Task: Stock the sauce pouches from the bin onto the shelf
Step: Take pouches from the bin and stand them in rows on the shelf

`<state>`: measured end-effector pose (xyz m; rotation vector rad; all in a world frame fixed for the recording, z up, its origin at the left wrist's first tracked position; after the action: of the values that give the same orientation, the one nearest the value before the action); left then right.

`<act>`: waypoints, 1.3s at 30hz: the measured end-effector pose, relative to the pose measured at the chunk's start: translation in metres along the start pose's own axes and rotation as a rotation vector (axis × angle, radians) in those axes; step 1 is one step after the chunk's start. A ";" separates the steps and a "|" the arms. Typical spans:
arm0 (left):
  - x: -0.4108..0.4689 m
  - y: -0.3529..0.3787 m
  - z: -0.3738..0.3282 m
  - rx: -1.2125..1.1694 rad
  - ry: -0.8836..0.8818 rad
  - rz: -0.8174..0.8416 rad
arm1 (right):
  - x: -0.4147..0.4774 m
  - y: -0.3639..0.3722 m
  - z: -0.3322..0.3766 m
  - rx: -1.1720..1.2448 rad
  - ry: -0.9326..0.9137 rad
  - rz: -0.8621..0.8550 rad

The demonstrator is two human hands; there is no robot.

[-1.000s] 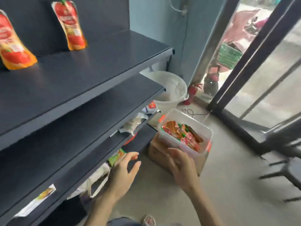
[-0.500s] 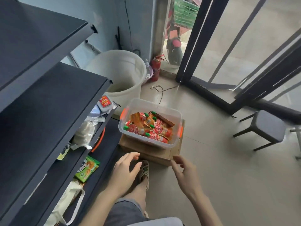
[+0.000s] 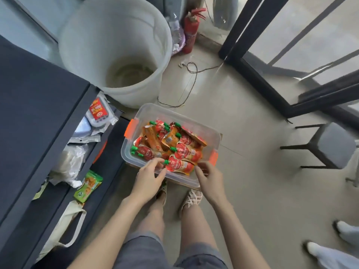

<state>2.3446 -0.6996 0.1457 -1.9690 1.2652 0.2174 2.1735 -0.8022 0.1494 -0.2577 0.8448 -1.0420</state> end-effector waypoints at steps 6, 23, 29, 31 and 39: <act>0.055 0.058 0.034 -0.146 -0.320 -0.068 | 0.076 0.035 -0.032 -0.115 0.084 0.168; 0.137 0.165 0.114 -0.148 -0.832 -0.326 | 0.211 0.118 -0.149 -0.450 -0.048 0.511; 0.141 0.164 0.131 -0.175 -0.745 -0.373 | 0.223 0.129 -0.163 -0.461 0.036 0.456; 0.143 0.165 0.133 -0.284 -0.705 -0.393 | 0.221 0.132 -0.164 -0.470 0.052 0.521; 0.128 0.150 0.108 -0.704 -0.560 -0.378 | 0.192 0.102 -0.138 -0.050 0.198 0.548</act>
<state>2.3094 -0.7476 -0.0716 -2.4242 0.4572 1.0501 2.1851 -0.8851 -0.0935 0.0407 1.0466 -0.5378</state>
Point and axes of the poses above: each hand's wrist, its own x-axis towards the middle knuckle, its own y-axis out of the palm, z = x × y, the point moved 5 cm from there along x, towards the middle knuckle, and after that the axes turned 5 degrees about -z, right-handed, at the moved point
